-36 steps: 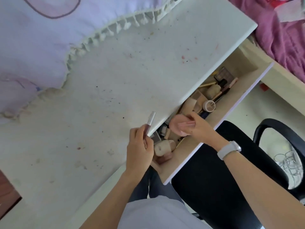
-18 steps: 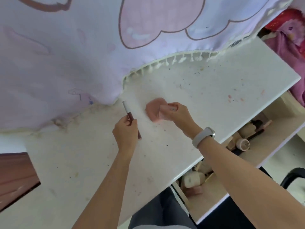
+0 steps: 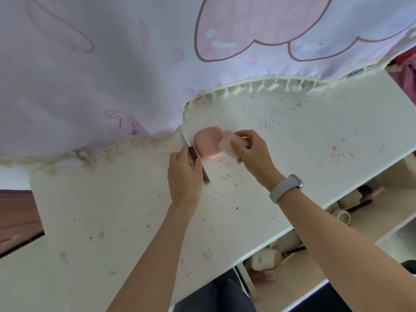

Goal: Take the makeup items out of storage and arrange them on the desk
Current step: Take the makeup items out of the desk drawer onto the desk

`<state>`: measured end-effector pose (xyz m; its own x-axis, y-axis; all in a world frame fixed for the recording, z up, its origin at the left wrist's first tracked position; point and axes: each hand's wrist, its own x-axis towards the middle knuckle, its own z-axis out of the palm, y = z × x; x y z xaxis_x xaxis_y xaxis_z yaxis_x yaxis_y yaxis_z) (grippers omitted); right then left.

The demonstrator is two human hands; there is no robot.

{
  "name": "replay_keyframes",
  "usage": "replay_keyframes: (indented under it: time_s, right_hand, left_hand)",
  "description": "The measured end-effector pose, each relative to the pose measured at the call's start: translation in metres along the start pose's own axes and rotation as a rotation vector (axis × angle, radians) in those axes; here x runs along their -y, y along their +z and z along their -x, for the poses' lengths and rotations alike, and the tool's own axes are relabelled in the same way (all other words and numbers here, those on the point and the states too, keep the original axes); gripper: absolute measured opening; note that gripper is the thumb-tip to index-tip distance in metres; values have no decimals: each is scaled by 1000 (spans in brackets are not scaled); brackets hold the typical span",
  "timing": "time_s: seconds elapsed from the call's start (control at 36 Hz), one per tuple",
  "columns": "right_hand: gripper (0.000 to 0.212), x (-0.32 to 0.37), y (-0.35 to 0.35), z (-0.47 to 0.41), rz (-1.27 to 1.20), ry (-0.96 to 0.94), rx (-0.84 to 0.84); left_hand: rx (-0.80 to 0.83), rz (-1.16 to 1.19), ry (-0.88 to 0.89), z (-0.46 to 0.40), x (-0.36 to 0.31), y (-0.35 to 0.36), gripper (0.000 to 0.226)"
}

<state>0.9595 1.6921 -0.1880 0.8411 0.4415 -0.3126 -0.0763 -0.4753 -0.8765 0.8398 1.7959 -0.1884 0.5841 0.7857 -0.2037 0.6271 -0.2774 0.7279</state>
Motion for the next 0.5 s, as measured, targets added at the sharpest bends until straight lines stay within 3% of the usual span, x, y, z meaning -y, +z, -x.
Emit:
replay_keyframes:
  time_s: [0.14, 0.39, 0.5]
  right_hand:
    - [24, -1, -10, -5, -90, 47, -115]
    - [42, -19, -24, 7, 532, -89, -114]
    - [44, -17, -32, 9, 504, -127, -41]
  left_hand:
    - [-7, 11, 30, 12, 1, 4, 44]
    - [33, -74, 78, 39, -1, 16, 56]
    - [9, -112, 114, 49, -1, 11, 52]
